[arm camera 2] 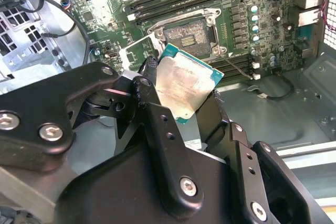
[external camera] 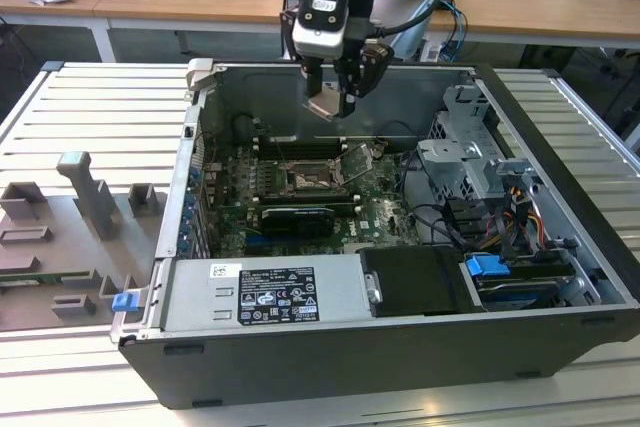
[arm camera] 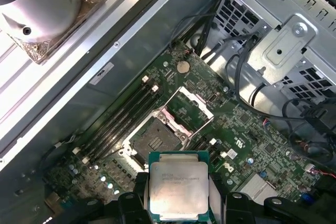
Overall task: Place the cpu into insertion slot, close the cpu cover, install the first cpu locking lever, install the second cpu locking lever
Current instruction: 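Place the cpu into insertion slot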
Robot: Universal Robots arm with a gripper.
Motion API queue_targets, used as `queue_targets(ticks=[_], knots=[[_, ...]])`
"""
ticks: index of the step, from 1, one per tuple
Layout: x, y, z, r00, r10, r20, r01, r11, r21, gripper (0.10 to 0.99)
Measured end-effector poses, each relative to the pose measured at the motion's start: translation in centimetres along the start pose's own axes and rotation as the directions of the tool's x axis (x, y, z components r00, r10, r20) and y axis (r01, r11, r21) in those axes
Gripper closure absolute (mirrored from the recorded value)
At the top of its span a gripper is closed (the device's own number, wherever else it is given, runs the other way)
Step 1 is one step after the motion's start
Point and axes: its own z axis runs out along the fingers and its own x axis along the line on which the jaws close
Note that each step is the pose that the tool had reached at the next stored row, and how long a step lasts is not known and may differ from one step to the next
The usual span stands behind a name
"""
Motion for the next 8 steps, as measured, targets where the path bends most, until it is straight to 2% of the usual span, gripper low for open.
queue_targets(ticks=[8], knots=[[0.0,-0.01,0.14,0.9997,0.024,0.0024,-0.024,0.9997,0.0,0.545]])
